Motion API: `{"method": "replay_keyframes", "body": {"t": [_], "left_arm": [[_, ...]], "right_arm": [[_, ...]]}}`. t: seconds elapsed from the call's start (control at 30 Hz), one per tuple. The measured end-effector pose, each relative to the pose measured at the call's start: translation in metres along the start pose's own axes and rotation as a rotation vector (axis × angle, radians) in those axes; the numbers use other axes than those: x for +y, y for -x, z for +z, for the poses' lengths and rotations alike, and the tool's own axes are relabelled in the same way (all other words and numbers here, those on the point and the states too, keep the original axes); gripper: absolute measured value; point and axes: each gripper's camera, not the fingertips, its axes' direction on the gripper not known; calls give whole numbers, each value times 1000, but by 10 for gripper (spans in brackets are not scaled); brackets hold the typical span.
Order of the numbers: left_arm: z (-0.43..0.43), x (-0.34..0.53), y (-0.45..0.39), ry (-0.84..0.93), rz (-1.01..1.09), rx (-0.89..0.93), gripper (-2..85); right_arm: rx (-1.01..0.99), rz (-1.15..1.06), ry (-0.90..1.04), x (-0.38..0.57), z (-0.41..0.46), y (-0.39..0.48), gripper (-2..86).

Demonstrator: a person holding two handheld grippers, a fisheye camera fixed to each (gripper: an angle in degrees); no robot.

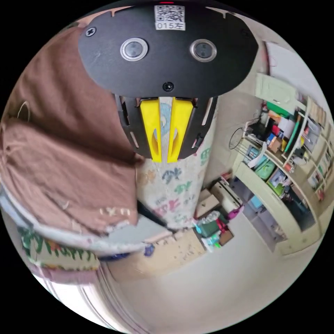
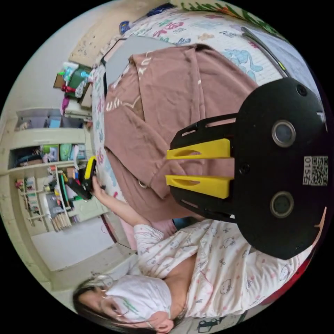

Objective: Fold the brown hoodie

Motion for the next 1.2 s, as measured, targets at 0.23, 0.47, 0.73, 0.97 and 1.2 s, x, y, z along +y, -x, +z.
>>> {"method": "replay_keyframes", "body": {"t": [0.23,0.47,0.73,0.97,1.2], "left_arm": [[39,-77,72,-201,-230,354,61],[186,-188,67,141,-148,414,108],[255,-249,76,264,-67,405,112],[265,-262,125,253,-144,568,56],[206,-284,123,128,-16,416,19]], "right_arm": [[293,330,-156,-101,-18,-199,115],[245,502,-117,-229,46,-366,116],[281,540,-62,-299,88,-423,118],[261,575,72,-307,111,-428,65],[357,513,12,-288,97,-385,33]]}}
